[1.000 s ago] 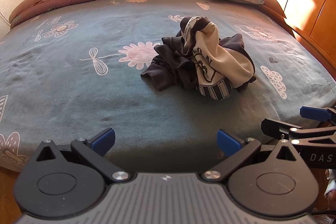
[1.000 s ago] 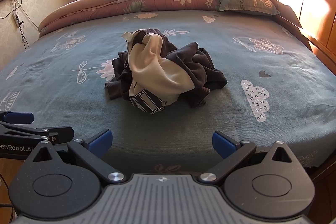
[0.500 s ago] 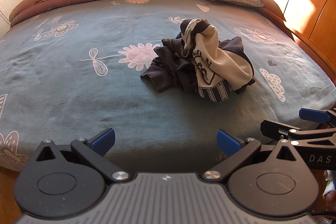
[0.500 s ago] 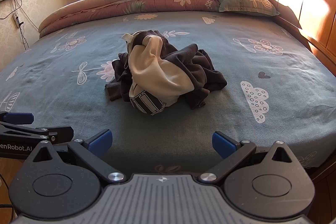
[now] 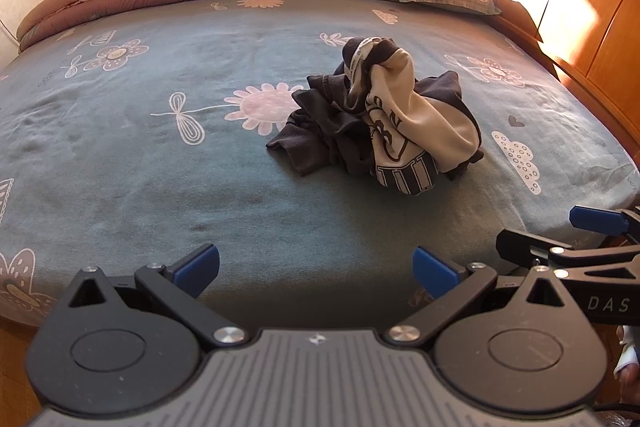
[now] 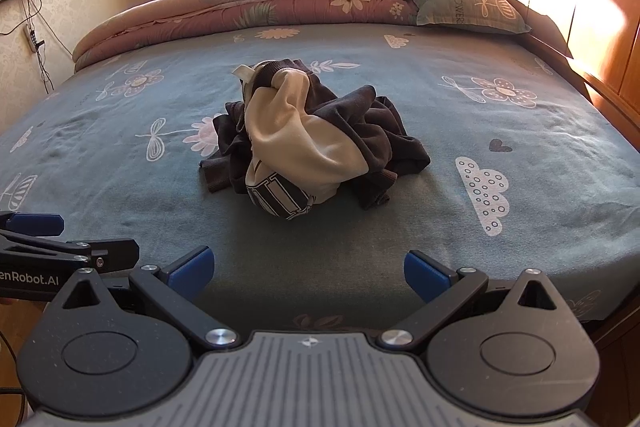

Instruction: Fold clothes

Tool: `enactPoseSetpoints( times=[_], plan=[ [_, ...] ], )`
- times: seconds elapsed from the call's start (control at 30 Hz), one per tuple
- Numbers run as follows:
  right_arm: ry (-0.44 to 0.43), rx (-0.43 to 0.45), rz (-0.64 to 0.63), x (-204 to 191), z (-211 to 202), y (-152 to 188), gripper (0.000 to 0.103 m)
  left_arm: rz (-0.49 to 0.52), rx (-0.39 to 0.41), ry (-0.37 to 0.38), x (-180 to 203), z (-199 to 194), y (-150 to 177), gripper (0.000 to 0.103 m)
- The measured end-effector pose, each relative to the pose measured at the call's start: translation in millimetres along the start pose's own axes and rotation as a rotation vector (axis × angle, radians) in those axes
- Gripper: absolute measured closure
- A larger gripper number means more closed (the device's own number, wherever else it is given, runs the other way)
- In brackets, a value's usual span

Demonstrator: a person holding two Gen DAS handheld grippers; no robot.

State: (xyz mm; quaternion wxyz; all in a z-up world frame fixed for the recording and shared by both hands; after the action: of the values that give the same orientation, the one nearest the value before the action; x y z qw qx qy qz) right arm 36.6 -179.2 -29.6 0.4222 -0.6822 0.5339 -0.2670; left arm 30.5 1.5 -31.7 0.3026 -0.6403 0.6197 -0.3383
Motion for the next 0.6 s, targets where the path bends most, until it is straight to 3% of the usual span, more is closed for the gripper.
enactPoseSetpoints(
  times=[0.6],
  plan=[
    [0.0, 0.001, -0.008, -1.9, -2.5, -0.6, 0.0, -0.001, 0.01, 0.002, -1.2, -3.2, -0.6, 0.001]
  ],
)
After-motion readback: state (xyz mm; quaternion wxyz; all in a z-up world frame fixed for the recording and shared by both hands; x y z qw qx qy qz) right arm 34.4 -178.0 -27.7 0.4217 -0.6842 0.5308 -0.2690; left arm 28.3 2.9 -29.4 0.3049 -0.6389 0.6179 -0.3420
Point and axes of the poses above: each gripper's, at about its wrist camera, not at the fingertips, and z roughly the way its jaws point, x to its right, y to its underside, the point moved 5 cm from there along z, roughly the way its jaws point, and after that the axes turned 12 degrees about x, right-handed, at the moved point
